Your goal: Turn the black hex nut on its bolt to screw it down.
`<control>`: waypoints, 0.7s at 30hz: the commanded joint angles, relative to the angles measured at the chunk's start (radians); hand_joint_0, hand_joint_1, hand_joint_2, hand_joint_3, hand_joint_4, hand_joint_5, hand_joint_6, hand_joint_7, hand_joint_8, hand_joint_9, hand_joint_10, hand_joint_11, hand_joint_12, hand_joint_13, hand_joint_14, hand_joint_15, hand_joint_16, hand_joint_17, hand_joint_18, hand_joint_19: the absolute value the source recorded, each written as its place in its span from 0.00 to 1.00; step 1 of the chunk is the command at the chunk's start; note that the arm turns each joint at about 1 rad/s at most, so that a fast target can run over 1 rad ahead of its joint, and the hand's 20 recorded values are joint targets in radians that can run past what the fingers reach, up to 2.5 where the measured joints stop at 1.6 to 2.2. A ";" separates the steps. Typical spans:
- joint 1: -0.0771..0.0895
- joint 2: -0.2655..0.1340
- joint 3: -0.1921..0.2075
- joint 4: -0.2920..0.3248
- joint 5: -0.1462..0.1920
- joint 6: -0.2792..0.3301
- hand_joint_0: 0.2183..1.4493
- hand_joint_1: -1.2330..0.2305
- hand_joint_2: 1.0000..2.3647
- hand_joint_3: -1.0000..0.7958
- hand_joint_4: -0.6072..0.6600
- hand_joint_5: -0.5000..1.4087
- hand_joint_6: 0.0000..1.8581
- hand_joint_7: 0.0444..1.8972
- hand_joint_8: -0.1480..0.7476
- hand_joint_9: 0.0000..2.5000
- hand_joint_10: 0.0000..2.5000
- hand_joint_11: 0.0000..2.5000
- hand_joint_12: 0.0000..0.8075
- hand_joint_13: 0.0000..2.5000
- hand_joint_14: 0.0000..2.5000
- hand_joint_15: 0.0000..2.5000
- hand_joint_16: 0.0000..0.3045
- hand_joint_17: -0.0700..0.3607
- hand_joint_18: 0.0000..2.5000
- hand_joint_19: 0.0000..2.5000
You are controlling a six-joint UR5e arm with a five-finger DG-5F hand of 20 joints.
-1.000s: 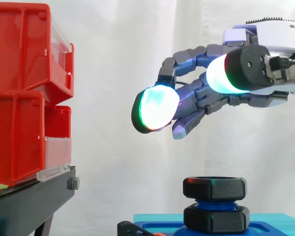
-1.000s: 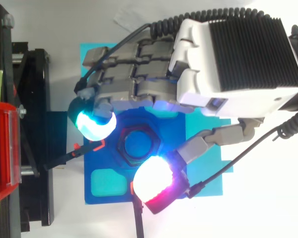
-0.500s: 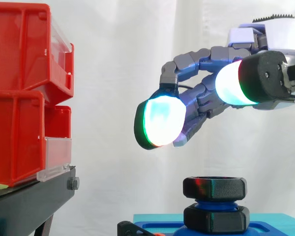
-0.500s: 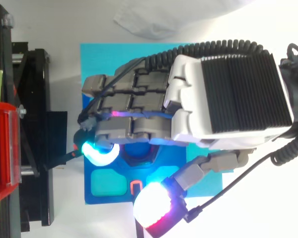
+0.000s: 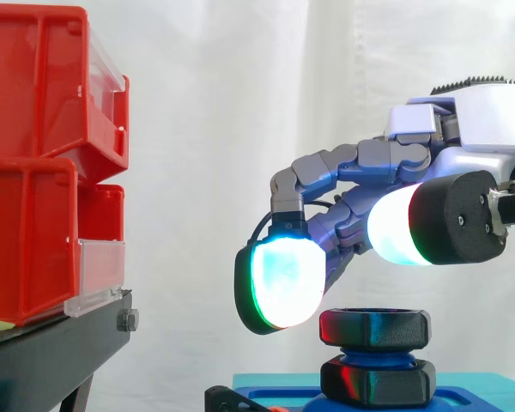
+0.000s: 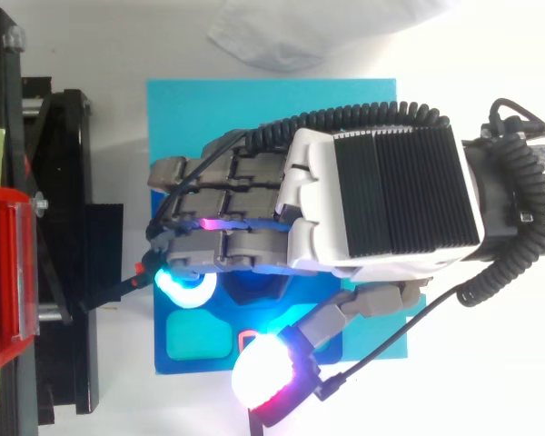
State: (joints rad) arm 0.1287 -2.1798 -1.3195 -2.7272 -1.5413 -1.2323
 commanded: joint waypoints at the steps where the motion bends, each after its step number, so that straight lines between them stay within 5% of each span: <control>1: 0.002 0.000 0.000 0.004 0.001 -0.012 0.21 0.59 0.00 0.28 0.67 0.20 0.27 0.65 0.49 0.19 0.00 0.12 0.45 0.18 0.00 0.03 0.20 0.48 0.21 0.16; 21: 0.002 -0.032 0.000 0.053 0.000 -0.042 0.21 0.59 0.00 0.28 0.66 0.21 0.27 0.68 0.49 0.20 0.00 0.12 0.45 0.18 0.00 0.03 0.20 0.48 0.21 0.16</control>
State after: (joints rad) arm 0.1313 -2.2105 -1.3193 -2.6782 -1.5411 -1.2756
